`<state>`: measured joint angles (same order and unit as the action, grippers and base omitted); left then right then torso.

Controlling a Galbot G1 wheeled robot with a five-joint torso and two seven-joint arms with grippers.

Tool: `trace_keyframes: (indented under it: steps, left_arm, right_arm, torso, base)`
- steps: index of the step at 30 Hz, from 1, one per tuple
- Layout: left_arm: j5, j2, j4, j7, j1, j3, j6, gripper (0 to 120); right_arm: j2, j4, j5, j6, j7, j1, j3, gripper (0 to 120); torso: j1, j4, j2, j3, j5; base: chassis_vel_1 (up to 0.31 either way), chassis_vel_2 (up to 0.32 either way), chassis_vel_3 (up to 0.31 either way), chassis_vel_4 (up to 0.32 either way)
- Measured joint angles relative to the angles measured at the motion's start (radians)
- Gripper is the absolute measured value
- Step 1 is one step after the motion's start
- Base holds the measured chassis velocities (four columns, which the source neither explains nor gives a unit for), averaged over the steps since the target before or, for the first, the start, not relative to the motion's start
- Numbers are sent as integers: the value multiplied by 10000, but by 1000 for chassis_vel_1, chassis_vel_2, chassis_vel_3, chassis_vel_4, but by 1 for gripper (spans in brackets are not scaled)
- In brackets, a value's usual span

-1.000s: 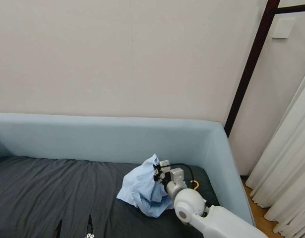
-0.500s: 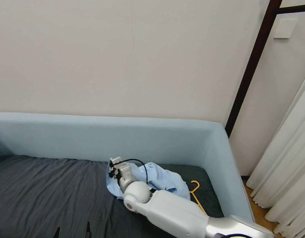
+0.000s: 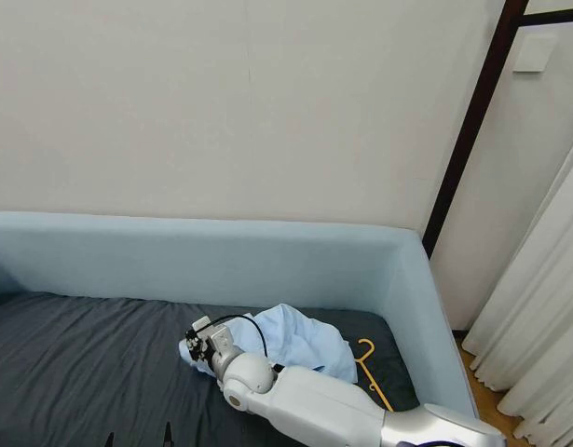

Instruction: Pick up the clothes from the sofa and hang them on the clothes hanger.

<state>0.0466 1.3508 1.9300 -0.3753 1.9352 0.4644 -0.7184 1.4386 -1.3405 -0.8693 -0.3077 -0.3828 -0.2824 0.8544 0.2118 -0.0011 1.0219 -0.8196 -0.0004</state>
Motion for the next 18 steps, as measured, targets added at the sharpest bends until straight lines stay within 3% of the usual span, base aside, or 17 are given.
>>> trace_keyframes:
  steps: [7,9,10,14,18]
  left_arm:
    - [3,-104,-16,-8,-17,-29,-15,99]
    - [2,-166,-96,-6,-127,-70,-10,99]
    - [2,-166,-96,-6,-127,-70,-10,99]
    - [59,-333,-182,10,-292,-135,90,99]
    - [122,-429,-208,28,-323,-116,118,99]
  right_arm:
    - [-1676,-1115,816,9,-128,-260,-585,70]
    - [-2804,-1736,1436,207,112,-585,-1042,80]
    - [-2804,-1736,1436,207,112,-585,-1042,80]
    - [-4783,-2816,2725,649,828,-1648,-1879,96]
    - [-5929,-3378,3831,1189,1481,-2873,-2778,100]
  torso:
    - [0,0,0,0,3]
    - [0,-3,0,0,0]
    - [0,-3,0,0,0]
    - [0,-3,0,0,0]
    - [0,-4,0,0,-1]
  base:
    - [0,0,0,0]
    - [0,0,0,0]
    - [0,0,0,0]
    - [0,0,0,0]
    - [0,0,0,0]
